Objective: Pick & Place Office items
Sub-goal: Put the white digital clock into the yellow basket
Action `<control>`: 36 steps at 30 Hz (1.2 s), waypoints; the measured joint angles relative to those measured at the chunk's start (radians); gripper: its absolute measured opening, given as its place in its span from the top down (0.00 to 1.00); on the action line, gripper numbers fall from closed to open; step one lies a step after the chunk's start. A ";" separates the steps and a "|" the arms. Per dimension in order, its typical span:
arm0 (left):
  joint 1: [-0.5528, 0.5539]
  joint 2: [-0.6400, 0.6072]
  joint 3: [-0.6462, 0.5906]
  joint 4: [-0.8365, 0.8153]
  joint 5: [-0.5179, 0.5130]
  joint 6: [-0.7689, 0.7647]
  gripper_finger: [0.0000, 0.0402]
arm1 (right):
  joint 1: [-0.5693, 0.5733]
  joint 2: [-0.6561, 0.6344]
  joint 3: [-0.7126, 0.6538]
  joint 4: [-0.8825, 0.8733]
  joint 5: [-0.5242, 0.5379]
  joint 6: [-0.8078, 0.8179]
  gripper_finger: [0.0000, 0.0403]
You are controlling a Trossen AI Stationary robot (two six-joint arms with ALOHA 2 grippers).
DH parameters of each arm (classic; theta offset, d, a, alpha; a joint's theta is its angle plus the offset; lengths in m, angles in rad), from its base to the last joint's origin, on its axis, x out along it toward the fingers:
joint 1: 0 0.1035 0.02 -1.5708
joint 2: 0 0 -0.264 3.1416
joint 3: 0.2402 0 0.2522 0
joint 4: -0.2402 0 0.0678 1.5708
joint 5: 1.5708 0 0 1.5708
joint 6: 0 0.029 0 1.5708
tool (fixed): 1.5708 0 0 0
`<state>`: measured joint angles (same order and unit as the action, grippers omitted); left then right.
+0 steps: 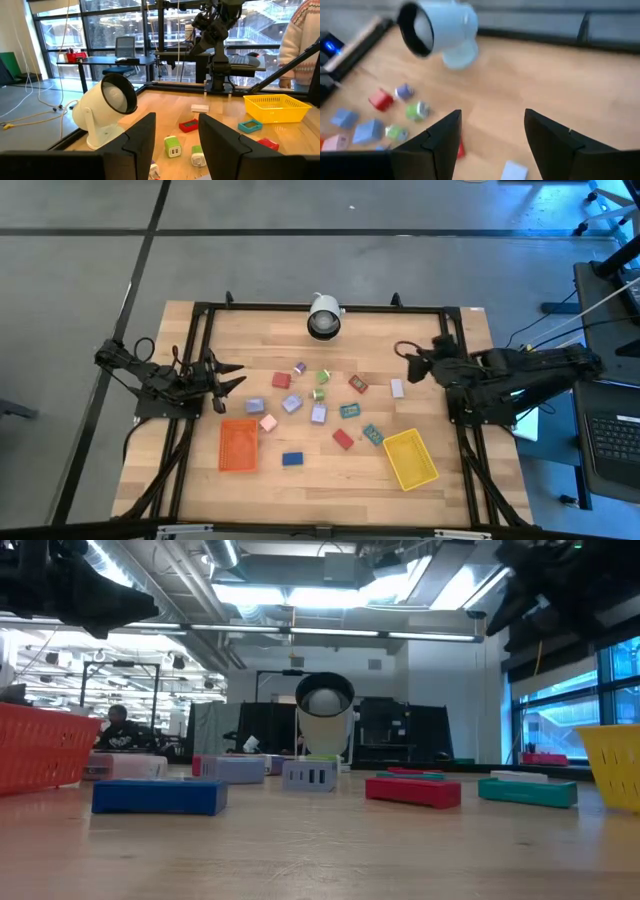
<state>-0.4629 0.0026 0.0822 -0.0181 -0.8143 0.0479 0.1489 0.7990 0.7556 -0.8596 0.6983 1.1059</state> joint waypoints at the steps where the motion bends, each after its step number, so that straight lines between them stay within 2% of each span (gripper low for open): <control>1: 0.000 0.000 0.000 0.000 0.000 0.000 0.64 | -0.020 0.037 0.018 -0.003 -0.045 0.009 0.46; 4: 0.000 0.000 0.000 0.000 0.001 0.000 0.64 | -0.074 0.144 0.070 -0.076 -0.192 0.023 0.46; 8: 0.000 0.000 0.000 0.000 0.016 0.000 0.64 | -0.128 0.278 0.120 -0.246 -0.317 0.064 0.46; 13: 0.000 0.000 0.000 0.000 0.035 0.000 0.63 | -0.155 0.390 0.127 -0.266 -0.449 0.061 0.46; 18: 0.000 0.000 0.000 0.000 0.058 -0.004 0.63 | -0.162 0.456 0.127 -0.257 -0.512 0.061 0.44; 22: 0.000 0.000 0.000 0.000 0.100 -0.008 0.63 | -0.163 0.485 0.127 -0.250 -0.540 0.062 0.38; 28: 0.000 0.000 0.000 0.000 0.107 -0.008 0.62 | -0.173 0.540 0.127 -0.215 -0.538 0.108 0.30; 36: 0.000 0.000 0.000 -0.001 0.111 -0.008 0.62 | -0.182 0.671 0.127 -0.107 -0.541 0.118 0.29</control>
<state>-0.4629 0.0029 0.0822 -0.0188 -0.7029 0.0399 -0.0328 1.4700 0.8822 -0.9667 0.1571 1.2235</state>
